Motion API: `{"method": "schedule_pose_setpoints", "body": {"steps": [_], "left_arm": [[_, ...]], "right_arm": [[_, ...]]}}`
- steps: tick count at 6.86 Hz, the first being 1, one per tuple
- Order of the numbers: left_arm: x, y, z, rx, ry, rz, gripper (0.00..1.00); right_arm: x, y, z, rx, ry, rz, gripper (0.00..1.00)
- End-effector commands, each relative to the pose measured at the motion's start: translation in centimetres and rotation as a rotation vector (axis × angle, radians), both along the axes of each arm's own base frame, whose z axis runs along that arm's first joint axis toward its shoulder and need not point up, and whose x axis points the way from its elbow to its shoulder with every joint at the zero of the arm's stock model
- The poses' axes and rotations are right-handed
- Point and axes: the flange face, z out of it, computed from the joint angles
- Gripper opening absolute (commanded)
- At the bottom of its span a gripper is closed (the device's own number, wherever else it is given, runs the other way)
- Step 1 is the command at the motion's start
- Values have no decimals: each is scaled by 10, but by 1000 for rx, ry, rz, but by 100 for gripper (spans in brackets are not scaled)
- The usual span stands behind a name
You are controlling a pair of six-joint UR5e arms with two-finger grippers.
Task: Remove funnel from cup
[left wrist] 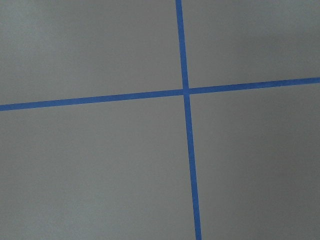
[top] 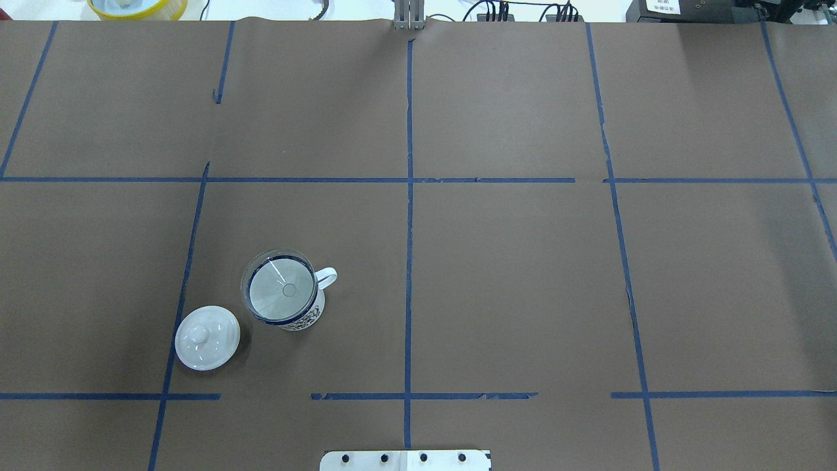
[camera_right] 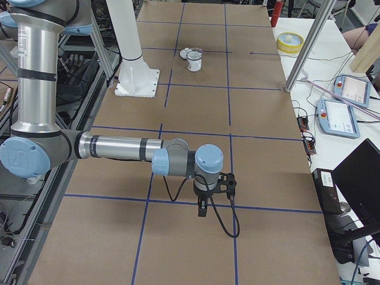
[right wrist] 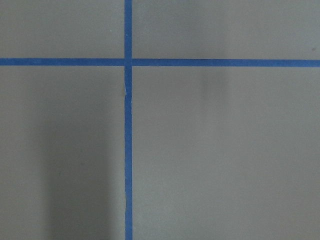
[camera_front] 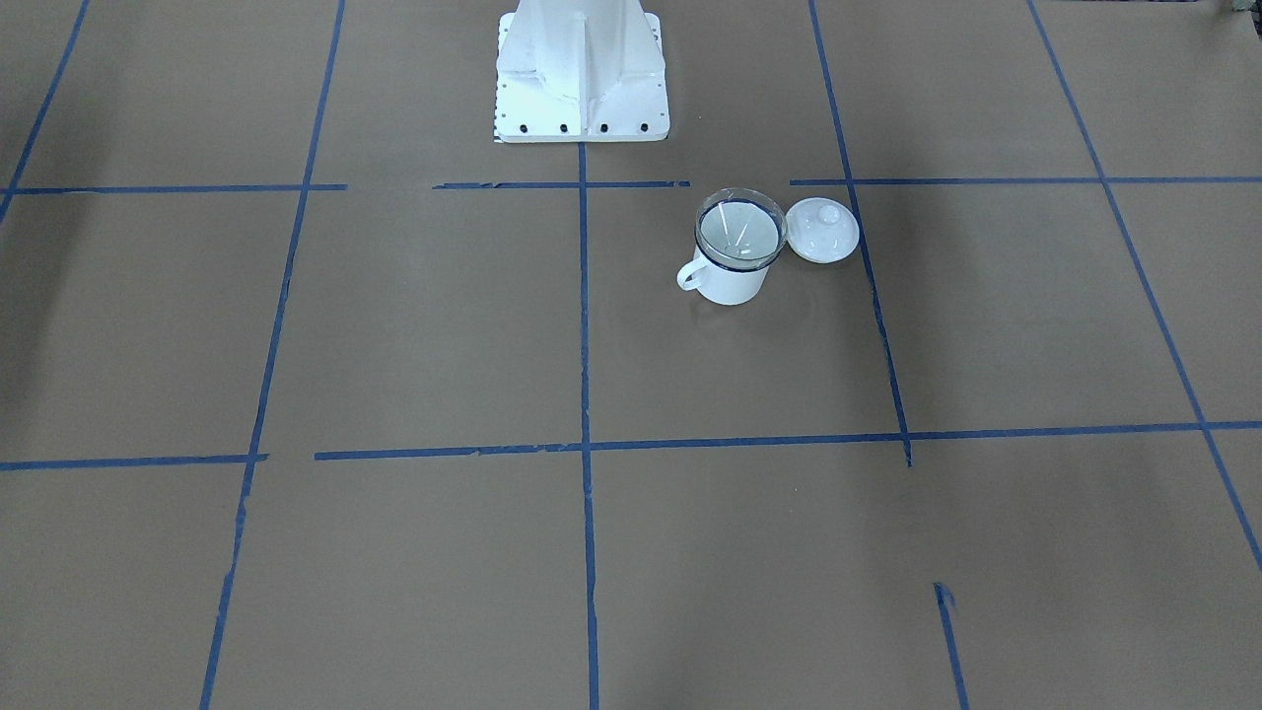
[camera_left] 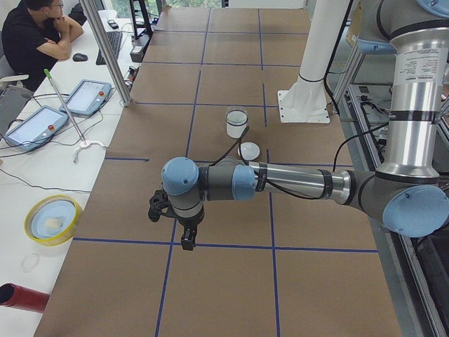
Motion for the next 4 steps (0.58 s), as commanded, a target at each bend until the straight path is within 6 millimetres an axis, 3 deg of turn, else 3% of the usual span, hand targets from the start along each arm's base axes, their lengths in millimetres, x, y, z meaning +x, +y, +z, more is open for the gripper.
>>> {"method": "schedule_pose_setpoints", "body": {"steps": [1, 4], "left_arm": [[0, 3, 1, 1, 1, 3, 100], [-1, 5, 4, 0, -6, -4, 100]], "right_arm": [[0, 0, 0, -1, 0, 0, 100], [0, 0, 0, 1, 0, 0, 100]]}}
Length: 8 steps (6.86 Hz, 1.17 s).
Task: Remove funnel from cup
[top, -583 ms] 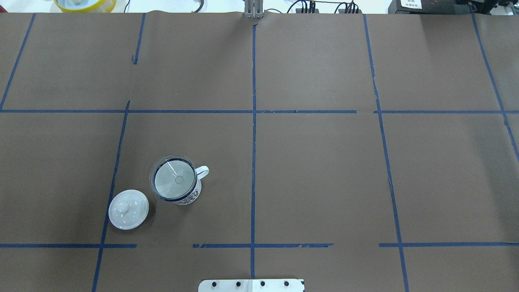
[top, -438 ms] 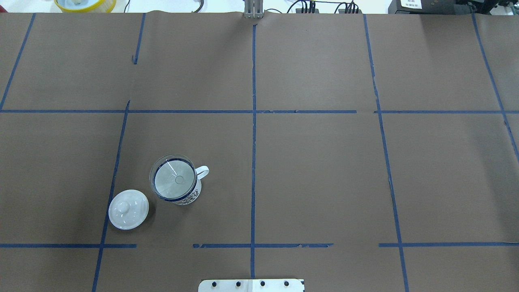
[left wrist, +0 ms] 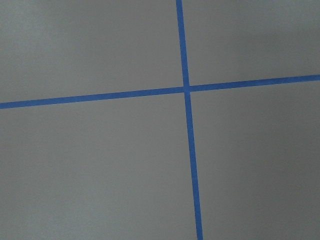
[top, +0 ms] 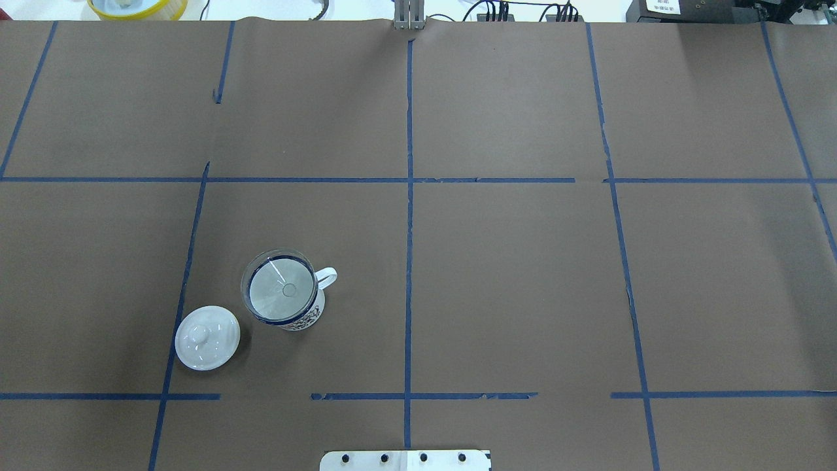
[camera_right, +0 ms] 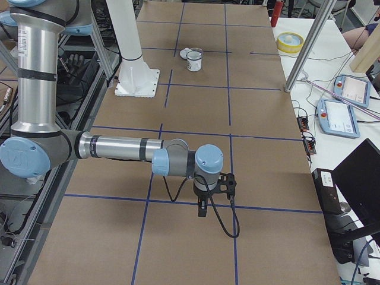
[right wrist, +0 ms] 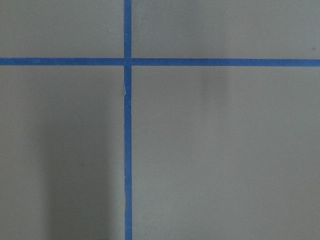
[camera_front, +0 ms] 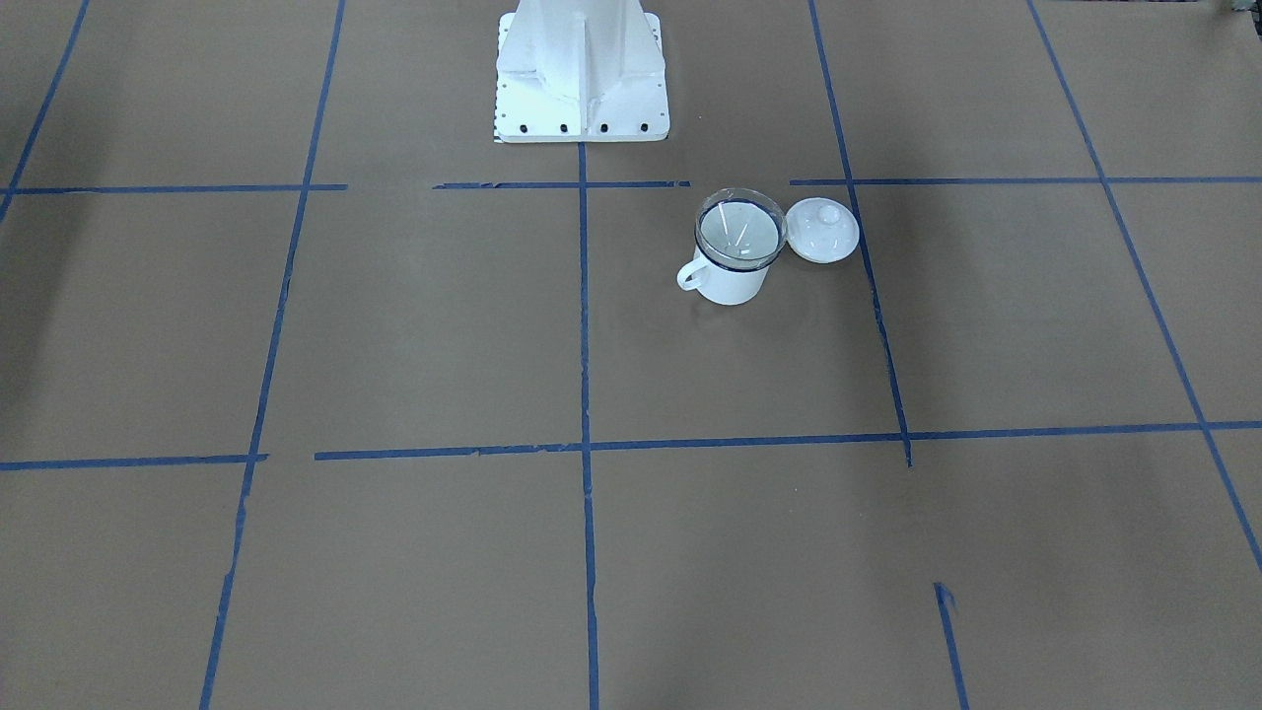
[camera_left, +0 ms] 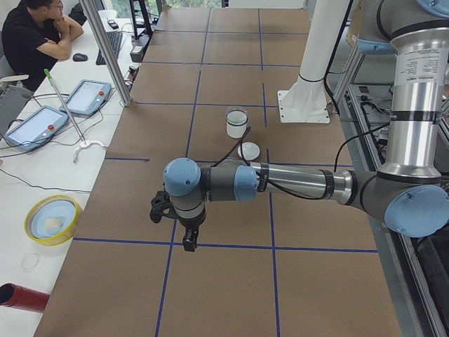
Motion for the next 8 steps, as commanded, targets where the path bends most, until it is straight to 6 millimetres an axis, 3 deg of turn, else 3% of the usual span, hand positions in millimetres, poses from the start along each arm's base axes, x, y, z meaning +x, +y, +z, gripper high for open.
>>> {"method": "schedule_pose_setpoints", "body": {"steps": [1, 2, 3, 4, 6, 8], "left_arm": [[0, -1, 0, 17, 0, 1, 100], [1, -3, -3, 23, 1, 2, 100], [5, -8, -18, 23, 10, -45, 100], [34, -18, -44, -49, 27, -162, 100], [74, -21, -117, -198, 81, -375, 100], [144, -11, -212, -265, 154, -443, 100]], "right_arm": [[0, 0, 0, 0, 0, 0, 100], [0, 0, 0, 0, 0, 0, 100], [0, 0, 0, 0, 0, 0, 100], [0, 0, 0, 0, 0, 0, 100], [0, 0, 0, 0, 0, 0, 100], [0, 0, -1, 1, 0, 0, 100]]}}
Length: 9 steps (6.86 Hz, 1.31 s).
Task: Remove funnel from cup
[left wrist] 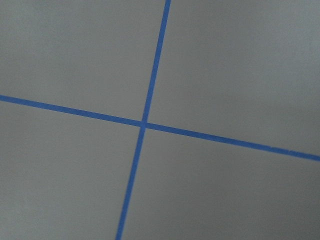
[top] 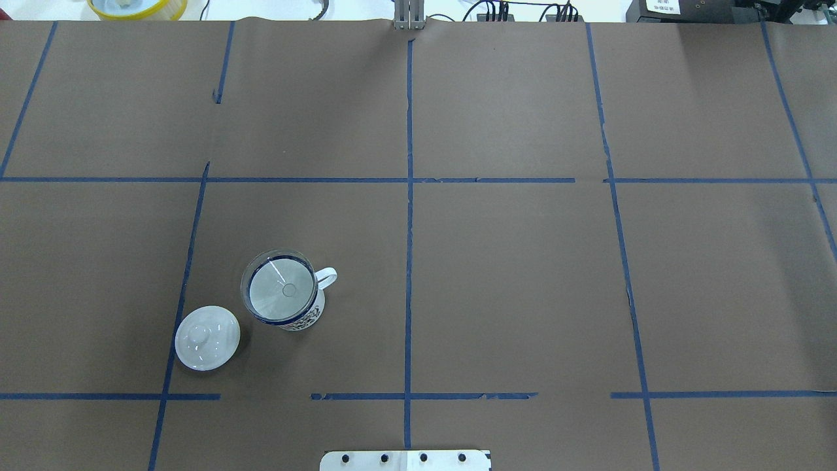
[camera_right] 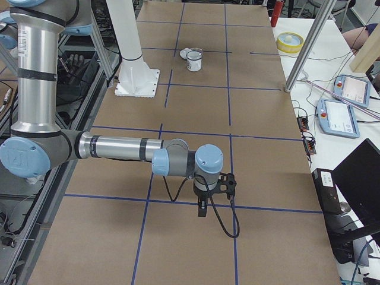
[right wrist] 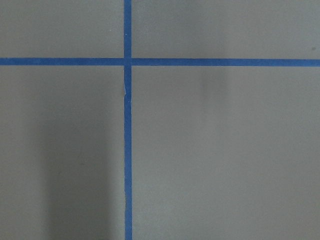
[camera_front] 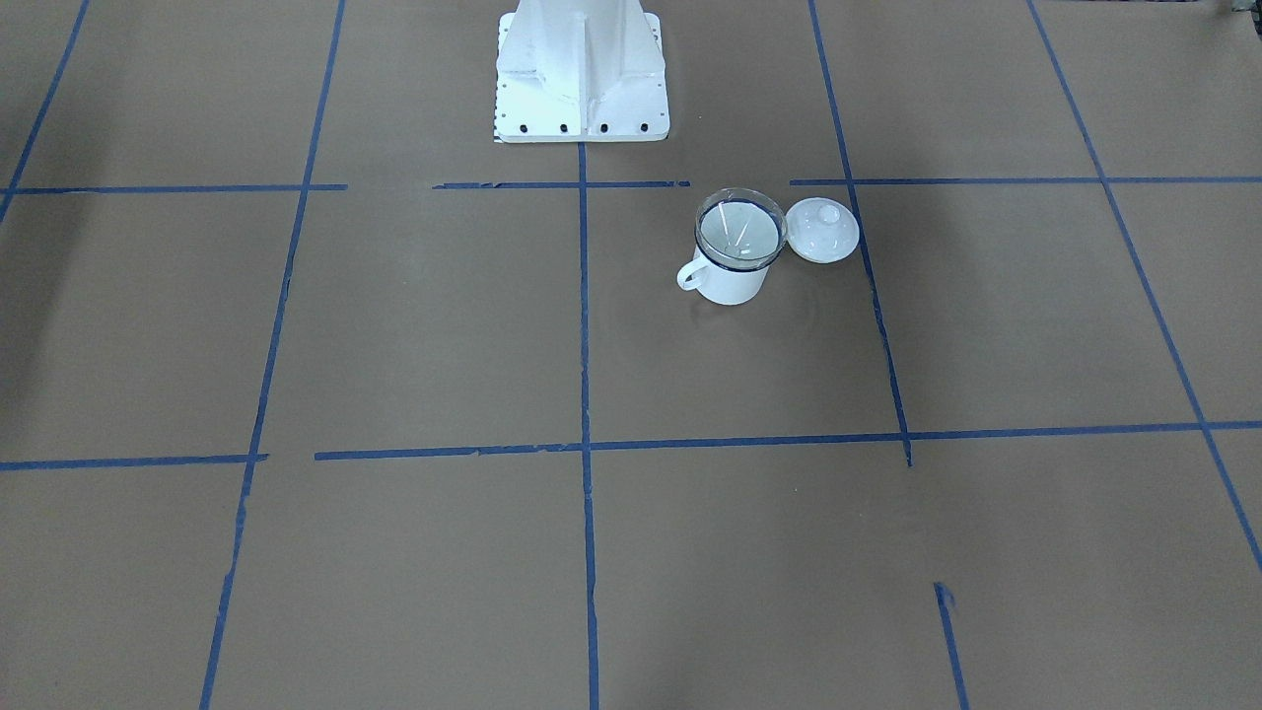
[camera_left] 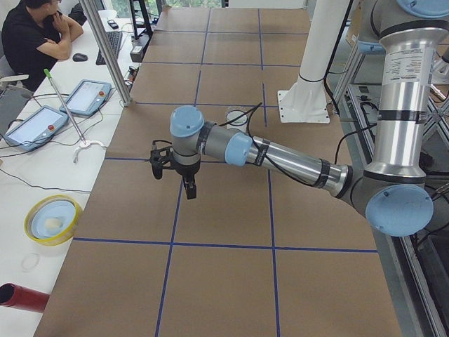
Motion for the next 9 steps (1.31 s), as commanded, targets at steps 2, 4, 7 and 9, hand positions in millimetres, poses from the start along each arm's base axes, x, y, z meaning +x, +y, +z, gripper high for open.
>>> {"method": "schedule_pose_setpoints", "body": {"steps": [2, 4, 7, 9], "left_arm": [[131, 14, -153, -183, 156, -137, 100], [199, 28, -222, -312, 136, -187, 100], [324, 81, -258, -408, 47, -264, 100], [372, 85, -259, -437, 11, -237, 100]], "right_arm": [[0, 0, 0, 1, 0, 0, 100], [0, 0, 0, 1, 0, 0, 100], [0, 0, 0, 1, 0, 0, 100], [0, 0, 0, 1, 0, 0, 100]]}}
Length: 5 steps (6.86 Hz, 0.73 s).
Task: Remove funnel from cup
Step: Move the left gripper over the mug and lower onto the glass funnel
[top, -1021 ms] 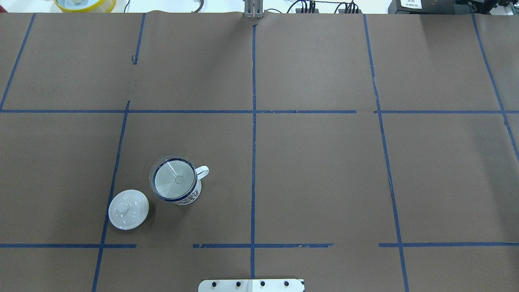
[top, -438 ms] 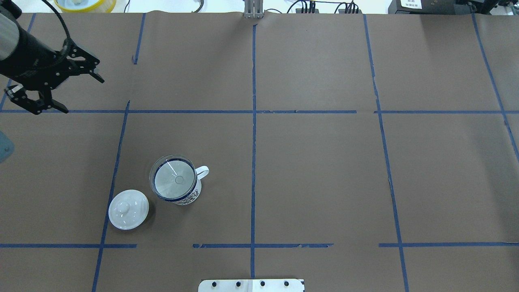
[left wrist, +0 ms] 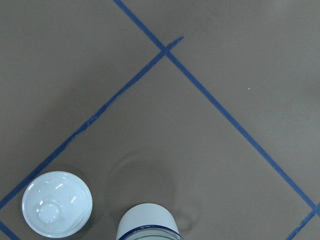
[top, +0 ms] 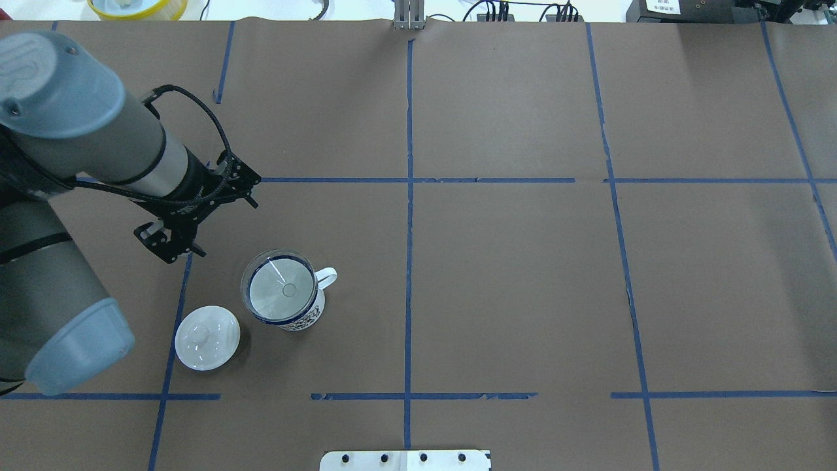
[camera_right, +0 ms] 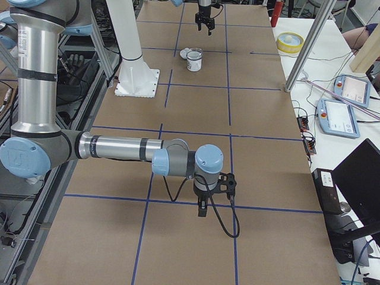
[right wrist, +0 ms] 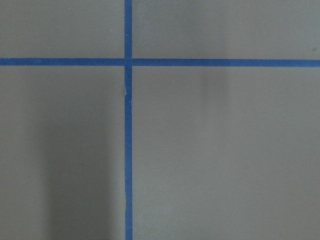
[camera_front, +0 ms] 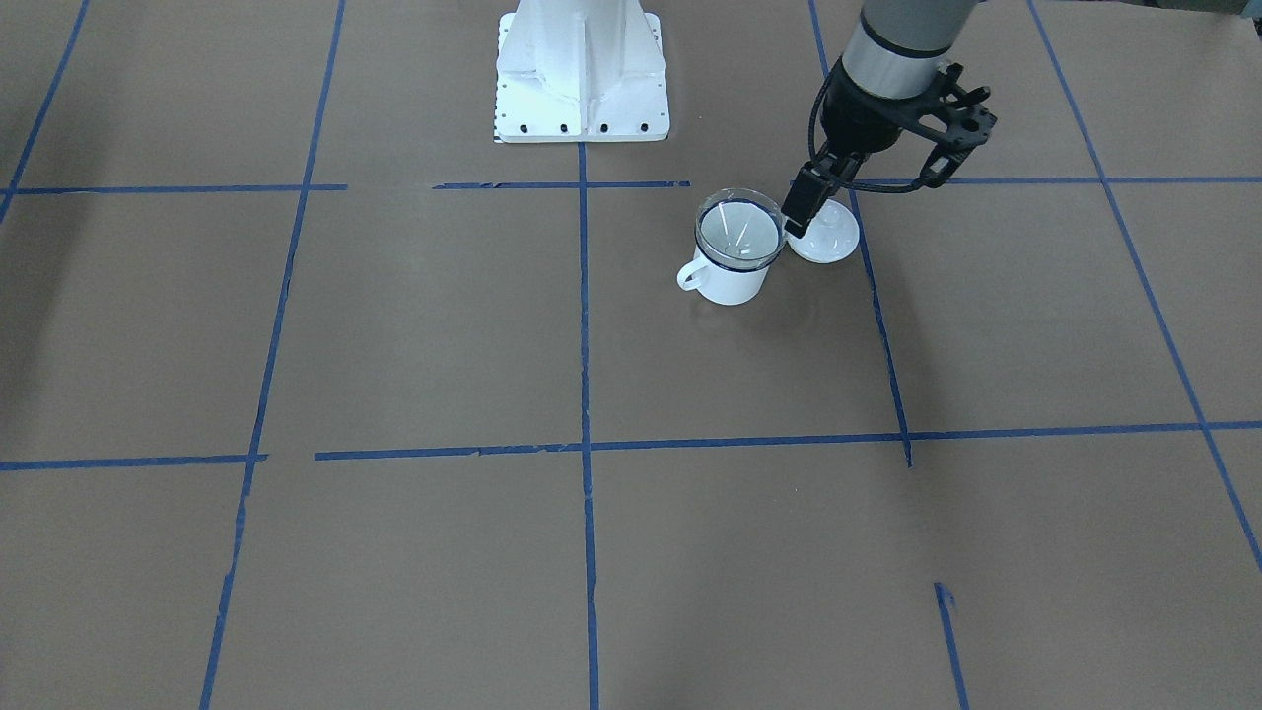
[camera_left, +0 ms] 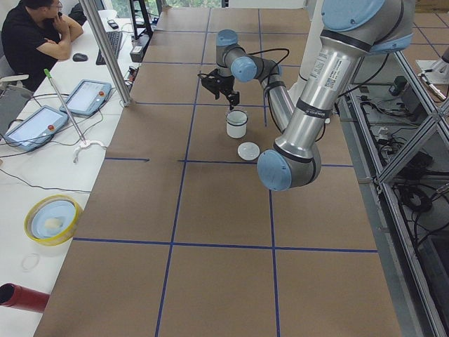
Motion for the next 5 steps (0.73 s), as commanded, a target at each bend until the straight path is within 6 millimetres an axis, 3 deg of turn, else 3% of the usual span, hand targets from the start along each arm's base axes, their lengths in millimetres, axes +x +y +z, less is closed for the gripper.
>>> {"method": "schedule_pose_setpoints", "body": {"steps": [1, 3, 5], "left_arm": [[44, -9, -3, -8, -42, -2, 100], [93, 3, 12, -44, -43, 5, 96], [110, -6, 14, -37, -32, 7, 92]], "right_arm": [[0, 0, 1, -2, 0, 0, 100], [0, 0, 0, 0, 0, 0, 100], [0, 0, 0, 0, 0, 0, 100]]}}
